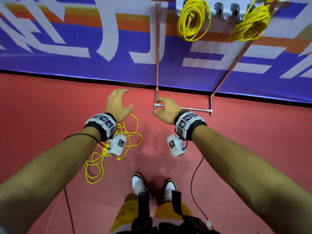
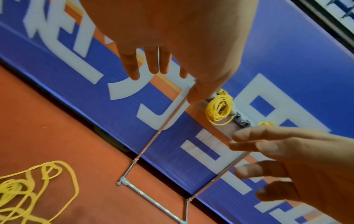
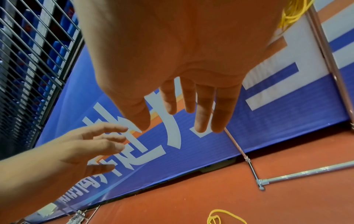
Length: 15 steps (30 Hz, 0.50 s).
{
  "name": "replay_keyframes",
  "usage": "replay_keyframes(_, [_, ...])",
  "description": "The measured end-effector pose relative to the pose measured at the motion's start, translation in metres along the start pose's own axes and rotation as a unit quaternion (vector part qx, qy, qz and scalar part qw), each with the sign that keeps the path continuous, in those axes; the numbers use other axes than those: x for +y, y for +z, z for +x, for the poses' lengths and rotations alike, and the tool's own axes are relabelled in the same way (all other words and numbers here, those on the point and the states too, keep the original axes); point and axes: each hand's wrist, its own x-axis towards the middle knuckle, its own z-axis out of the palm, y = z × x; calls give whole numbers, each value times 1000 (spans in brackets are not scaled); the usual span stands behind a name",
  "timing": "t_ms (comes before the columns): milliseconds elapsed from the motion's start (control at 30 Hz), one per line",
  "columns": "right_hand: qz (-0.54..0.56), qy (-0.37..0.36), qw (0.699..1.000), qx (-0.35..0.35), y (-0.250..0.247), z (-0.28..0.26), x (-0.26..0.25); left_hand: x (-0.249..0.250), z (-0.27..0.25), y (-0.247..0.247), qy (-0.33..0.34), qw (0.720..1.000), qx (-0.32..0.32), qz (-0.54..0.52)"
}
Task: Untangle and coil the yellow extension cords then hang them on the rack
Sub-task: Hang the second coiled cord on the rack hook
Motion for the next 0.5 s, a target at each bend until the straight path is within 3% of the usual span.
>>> replay_keyframes(200, [66, 80, 994, -36, 80, 8, 7, -103, -25, 13, -174, 982, -70, 24])
replay_keyframes(500, [106, 191, 966, -135, 306, 76, 12, -318, -40, 85, -260, 954, -145, 23])
